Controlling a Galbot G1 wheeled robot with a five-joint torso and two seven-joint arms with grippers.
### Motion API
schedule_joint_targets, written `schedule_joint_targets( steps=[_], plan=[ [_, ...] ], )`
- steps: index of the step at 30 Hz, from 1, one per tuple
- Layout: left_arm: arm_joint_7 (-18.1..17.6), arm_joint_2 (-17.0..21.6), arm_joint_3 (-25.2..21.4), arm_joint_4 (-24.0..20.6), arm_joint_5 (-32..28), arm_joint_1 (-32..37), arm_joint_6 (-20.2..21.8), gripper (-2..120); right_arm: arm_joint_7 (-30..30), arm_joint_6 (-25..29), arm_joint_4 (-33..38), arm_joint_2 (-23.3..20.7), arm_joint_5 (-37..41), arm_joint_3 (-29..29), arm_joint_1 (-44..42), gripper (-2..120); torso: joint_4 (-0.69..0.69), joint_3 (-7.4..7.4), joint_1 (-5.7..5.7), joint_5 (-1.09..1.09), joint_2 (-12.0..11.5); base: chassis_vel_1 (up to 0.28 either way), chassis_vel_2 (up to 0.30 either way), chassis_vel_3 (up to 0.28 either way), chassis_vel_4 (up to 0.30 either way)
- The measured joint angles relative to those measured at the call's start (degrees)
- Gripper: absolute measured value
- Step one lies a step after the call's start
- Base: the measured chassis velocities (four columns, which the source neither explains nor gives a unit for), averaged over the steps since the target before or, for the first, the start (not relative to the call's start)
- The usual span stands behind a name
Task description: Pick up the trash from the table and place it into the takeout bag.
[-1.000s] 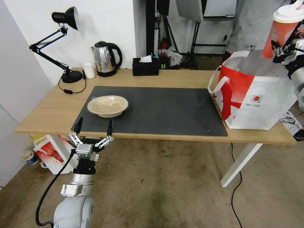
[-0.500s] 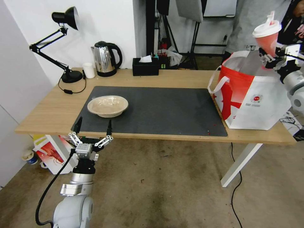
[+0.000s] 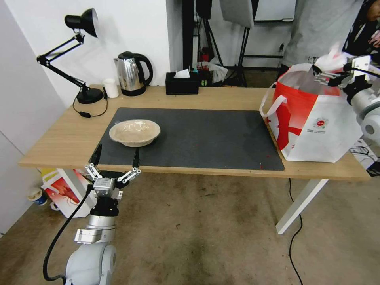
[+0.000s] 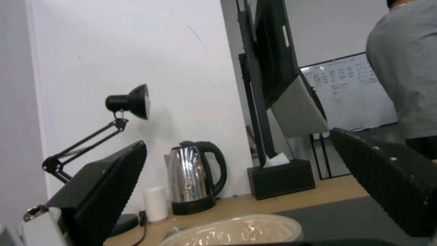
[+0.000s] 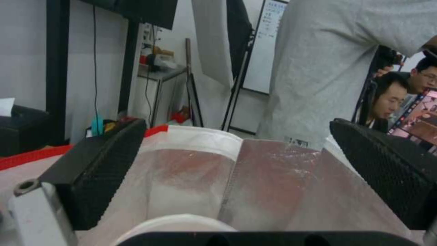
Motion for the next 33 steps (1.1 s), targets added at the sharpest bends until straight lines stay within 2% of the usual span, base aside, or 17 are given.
schedule_joint_targets(
  steps=[20,24,25,29,30,33],
  plan=[
    [0.0,0.0,0.0,-0.4,0.0,-0.1,0.1,100,0.8,-1.4,3.0,-0.4,0.2,1.9,-2.5,100,0.00,0.00,0.00,0.00,0.0,0.000,0.000,0.000,0.000],
    [0.0,0.0,0.1,-0.5,0.0,-0.2,0.1,100,2.0,-1.5,9.4,-0.7,0.4,7.7,-9.1,100,0.00,0.00,0.00,0.03,0.0,0.000,0.000,0.000,0.000],
    [0.0,0.0,0.1,-0.5,0.0,-0.2,0.1,100,2.0,-1.5,9.4,-0.7,0.4,7.7,-9.1,100,0.00,0.00,0.00,0.03,0.0,0.000,0.000,0.000,0.000],
    [0.0,0.0,0.3,-0.4,-0.1,-0.3,0.1,100,5.6,-1.5,23.0,2.0,0.2,18.2,-20.4,100,0.00,0.00,0.00,-0.01,0.0,0.000,0.000,0.000,0.000],
    [0.0,0.0,0.3,-0.4,-0.1,-0.3,0.1,100,5.6,-1.5,23.0,2.0,0.2,18.2,-20.4,100,0.00,0.00,0.00,-0.01,0.0,0.000,0.000,0.000,0.000],
    [0.0,-0.1,0.3,-0.5,-0.2,-0.2,0.1,100,7.3,-1.4,29.7,4.8,-2.1,21.6,-25.9,100,0.01,-0.01,0.00,-0.02,0.0,0.000,0.000,0.000,0.000]
  ],
)
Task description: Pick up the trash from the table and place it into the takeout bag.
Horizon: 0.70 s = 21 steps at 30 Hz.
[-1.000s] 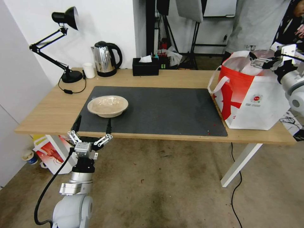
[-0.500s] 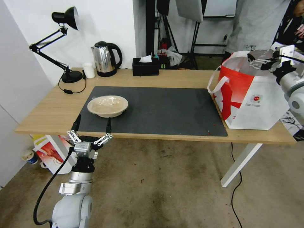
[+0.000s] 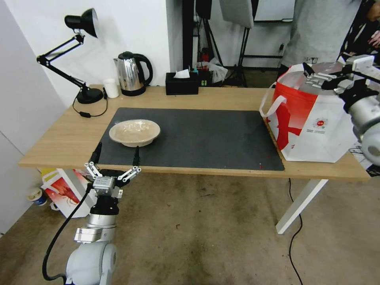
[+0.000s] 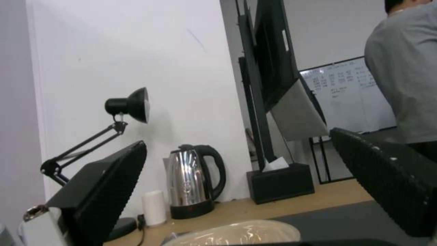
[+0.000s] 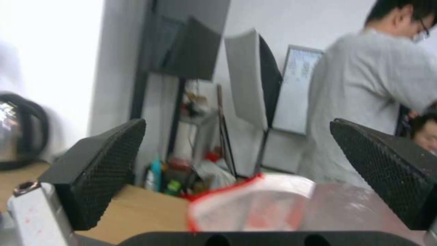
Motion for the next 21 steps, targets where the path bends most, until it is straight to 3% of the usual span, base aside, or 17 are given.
schedule_joint_targets(
  steps=[8,12,21],
  plan=[
    [0.0,0.0,0.2,0.0,-0.2,0.0,0.0,100,2.4,1.2,10.6,9.5,-8.9,4.4,-12.7,100,-0.01,0.00,0.00,0.02,0.0,0.000,0.000,0.000,0.000],
    [0.0,0.0,0.3,0.0,-0.3,-0.1,0.0,100,2.7,2.9,12.6,12.7,-12.9,4.7,-16.3,100,-0.01,0.00,0.00,0.01,0.0,0.000,0.000,0.000,0.000],
    [0.0,0.0,0.4,0.0,-1.0,-0.2,-0.1,100,3.4,11.3,14.9,24.3,-25.8,2.4,-24.3,100,-0.01,0.00,0.00,0.02,0.0,0.000,0.000,0.000,0.000]
  ],
)
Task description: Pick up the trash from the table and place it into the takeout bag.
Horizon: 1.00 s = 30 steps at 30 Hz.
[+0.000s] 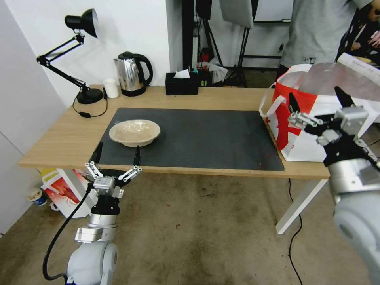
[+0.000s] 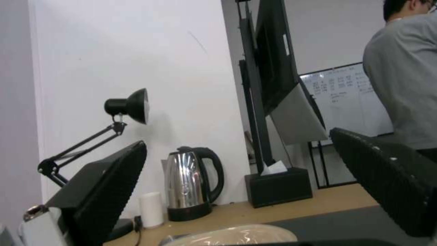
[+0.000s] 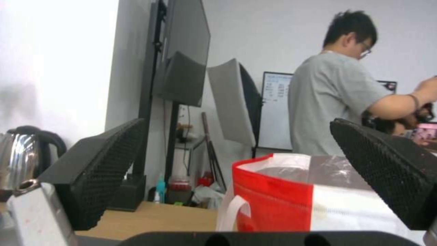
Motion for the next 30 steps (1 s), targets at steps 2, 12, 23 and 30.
schedule_joint_targets(
  steps=[2,12,23,30],
  plan=[
    [0.0,0.0,0.0,0.0,-0.1,0.0,0.0,100,-0.3,2.5,-0.2,2.8,-3.2,-1.3,-1.4,100,0.00,0.00,0.00,0.00,0.0,0.000,0.000,0.000,0.000],
    [0.0,0.0,-0.1,0.0,-0.4,-0.1,-0.1,100,-0.7,10.5,-2.5,10.9,-14.4,-6.0,-5.6,100,0.01,0.00,0.00,0.00,0.0,0.000,0.000,0.000,0.000],
    [0.1,0.0,0.1,0.2,-0.4,-0.5,-0.1,100,0.7,15.4,-4.8,15.7,-20.8,-10.6,-10.5,100,0.00,0.00,0.01,0.00,0.0,0.000,0.000,0.000,0.000],
    [0.1,0.0,-0.1,0.4,-0.4,-0.6,-0.1,100,1.7,19.5,-7.0,18.3,-24.5,-13.0,-12.6,100,0.00,0.00,0.01,0.00,0.0,0.000,0.000,0.000,0.000]
  ],
)
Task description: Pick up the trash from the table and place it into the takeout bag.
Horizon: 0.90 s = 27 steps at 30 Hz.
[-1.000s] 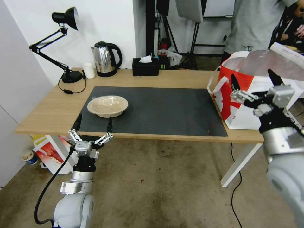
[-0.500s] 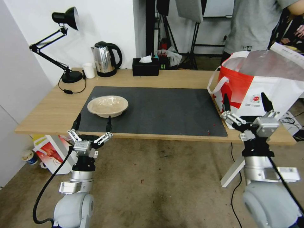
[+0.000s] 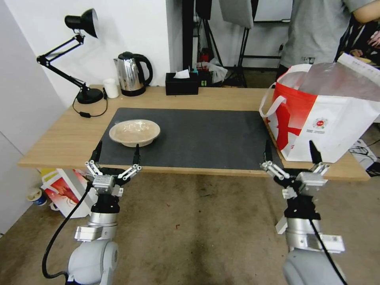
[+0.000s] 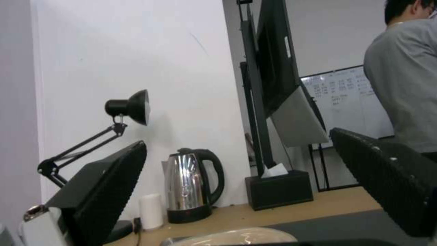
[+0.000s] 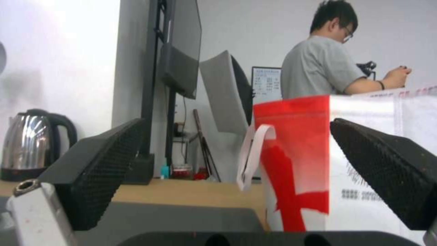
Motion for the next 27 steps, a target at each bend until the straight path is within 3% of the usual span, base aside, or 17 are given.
schedule_joint_targets(
  steps=[10,27],
  plan=[
    [0.0,0.0,-0.2,0.3,0.0,0.0,-0.1,100,1.5,4.8,-4.6,1.0,-2.5,-2.6,-1.4,100,0.00,0.00,0.00,0.01,0.0,0.000,0.000,0.000,0.000],
    [0.0,0.0,-0.3,0.8,0.2,-0.4,0.0,100,4.0,5.3,-5.9,0.7,-3.2,-3.1,-1.2,100,0.00,0.00,0.00,0.01,0.0,0.000,0.000,0.000,0.000]
  ],
)
